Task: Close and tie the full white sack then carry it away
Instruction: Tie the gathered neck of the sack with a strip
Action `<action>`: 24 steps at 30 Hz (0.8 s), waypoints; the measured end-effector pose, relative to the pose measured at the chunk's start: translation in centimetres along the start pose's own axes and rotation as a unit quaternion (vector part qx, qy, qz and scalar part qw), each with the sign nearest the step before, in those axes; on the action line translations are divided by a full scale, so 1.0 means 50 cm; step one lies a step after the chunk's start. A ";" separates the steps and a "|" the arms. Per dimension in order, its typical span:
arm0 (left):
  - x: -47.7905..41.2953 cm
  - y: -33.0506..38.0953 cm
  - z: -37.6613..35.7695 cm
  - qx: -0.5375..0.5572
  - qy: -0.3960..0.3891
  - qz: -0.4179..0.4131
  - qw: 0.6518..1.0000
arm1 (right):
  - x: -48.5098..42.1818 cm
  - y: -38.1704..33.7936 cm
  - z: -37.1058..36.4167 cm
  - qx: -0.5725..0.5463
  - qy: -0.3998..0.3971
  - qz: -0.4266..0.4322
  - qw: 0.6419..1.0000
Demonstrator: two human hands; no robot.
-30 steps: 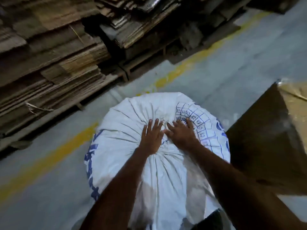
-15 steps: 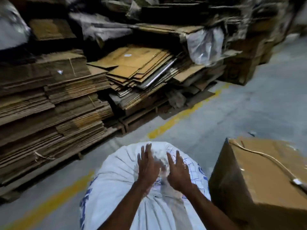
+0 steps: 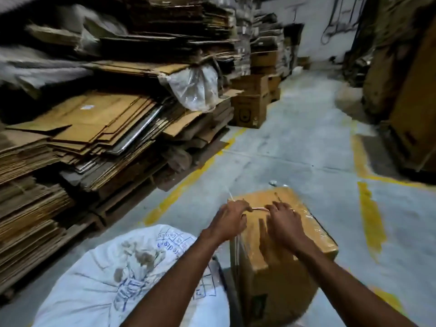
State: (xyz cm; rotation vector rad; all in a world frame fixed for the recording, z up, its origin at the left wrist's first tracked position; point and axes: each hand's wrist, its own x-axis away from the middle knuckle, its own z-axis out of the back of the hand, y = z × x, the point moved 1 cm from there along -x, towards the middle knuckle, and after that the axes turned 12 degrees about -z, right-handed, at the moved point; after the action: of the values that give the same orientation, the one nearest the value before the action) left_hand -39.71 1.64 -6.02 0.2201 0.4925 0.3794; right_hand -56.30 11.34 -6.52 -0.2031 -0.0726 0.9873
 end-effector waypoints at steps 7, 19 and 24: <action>-0.091 -0.014 -0.123 -0.034 -0.170 0.105 0.979 | -0.003 0.165 -0.022 0.006 -0.046 -0.005 0.999; -0.019 -0.072 0.021 -0.087 -0.046 -0.002 0.995 | 0.019 0.045 0.044 -0.329 -0.340 0.018 0.881; 0.086 -0.130 0.113 -0.106 0.020 0.015 0.994 | 0.045 -0.131 0.040 -0.507 -0.278 0.010 0.816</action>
State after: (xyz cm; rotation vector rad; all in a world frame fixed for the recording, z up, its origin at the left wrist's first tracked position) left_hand -31.44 -3.15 -4.88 0.0154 0.4845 0.4636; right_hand -50.00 10.00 -3.31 -0.8896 -1.1586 0.9187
